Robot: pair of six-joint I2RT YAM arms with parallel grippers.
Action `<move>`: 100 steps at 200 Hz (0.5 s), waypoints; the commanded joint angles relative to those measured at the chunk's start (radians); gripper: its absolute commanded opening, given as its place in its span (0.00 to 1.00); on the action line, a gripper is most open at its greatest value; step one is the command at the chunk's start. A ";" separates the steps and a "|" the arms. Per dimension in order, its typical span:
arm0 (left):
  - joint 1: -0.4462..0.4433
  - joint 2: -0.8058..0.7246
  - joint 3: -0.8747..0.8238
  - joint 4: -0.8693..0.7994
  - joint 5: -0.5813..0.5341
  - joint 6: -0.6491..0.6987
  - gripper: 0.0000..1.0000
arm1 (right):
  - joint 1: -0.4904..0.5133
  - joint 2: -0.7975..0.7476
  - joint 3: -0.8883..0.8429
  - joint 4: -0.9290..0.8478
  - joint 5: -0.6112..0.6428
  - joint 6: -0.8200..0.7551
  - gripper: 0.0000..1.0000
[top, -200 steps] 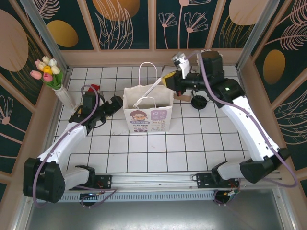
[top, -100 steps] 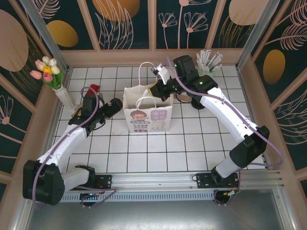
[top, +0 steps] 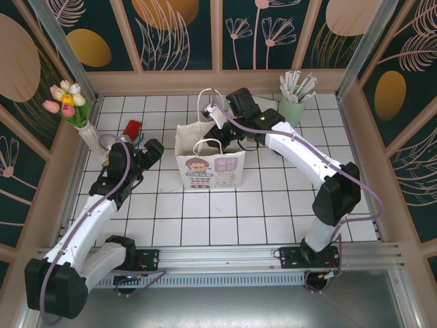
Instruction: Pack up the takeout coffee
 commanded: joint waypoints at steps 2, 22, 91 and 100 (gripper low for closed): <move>0.001 0.027 0.007 0.011 -0.005 -0.031 0.99 | 0.010 0.024 0.047 -0.030 0.018 -0.028 0.01; 0.001 0.071 0.025 0.008 0.039 -0.050 0.99 | 0.014 0.034 0.052 -0.041 0.032 -0.032 0.02; 0.001 0.148 0.060 -0.008 0.076 -0.080 0.99 | 0.016 0.096 0.131 -0.209 0.095 -0.100 0.07; 0.002 0.149 0.062 -0.009 0.077 -0.082 0.99 | 0.018 0.103 0.144 -0.222 0.108 -0.103 0.08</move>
